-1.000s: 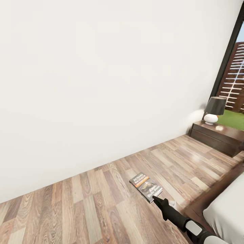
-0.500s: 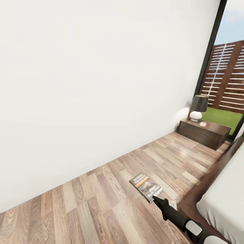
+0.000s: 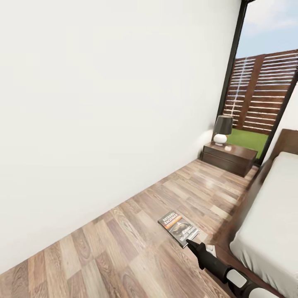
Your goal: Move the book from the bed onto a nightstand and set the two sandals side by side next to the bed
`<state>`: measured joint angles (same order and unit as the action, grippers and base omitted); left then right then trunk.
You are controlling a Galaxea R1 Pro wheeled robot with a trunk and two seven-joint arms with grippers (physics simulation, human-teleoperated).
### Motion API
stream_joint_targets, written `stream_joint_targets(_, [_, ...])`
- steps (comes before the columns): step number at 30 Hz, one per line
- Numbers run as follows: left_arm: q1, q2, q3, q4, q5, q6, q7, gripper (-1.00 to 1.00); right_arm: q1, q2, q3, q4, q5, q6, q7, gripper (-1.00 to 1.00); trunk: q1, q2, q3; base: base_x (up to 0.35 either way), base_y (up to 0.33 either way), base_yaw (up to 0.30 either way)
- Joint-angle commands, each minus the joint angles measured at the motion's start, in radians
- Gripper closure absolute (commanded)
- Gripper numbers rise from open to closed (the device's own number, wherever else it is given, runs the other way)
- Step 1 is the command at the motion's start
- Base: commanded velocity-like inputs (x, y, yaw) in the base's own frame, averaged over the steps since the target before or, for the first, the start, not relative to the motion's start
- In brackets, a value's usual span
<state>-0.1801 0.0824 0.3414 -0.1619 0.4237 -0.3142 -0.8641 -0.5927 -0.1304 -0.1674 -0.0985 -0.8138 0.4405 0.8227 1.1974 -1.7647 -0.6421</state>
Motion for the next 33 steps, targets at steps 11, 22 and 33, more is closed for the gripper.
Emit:
stream_joint_targets(11, [0.0,0.0,-0.004,0.002,0.006,-0.005,-0.003,-1.0,-0.001,0.0,-0.01,0.0,0.001,0.009,0.001,1.0,0.0,0.0,0.004,0.127,0.114,-0.248])
stream_joint_targets(22, [0.0,0.001,-0.004,0.001,0.006,-0.005,-0.003,-1.0,-0.001,0.0,-0.011,0.0,0.001,0.009,0.001,1.0,0.0,0.0,0.006,0.129,0.128,-0.052])
stream_joint_targets(33, [0.0,0.001,-0.004,0.001,0.006,-0.005,-0.003,-1.0,-0.001,0.0,-0.011,0.0,0.001,0.009,0.001,1.0,0.0,0.0,0.006,0.129,0.194,-0.117])
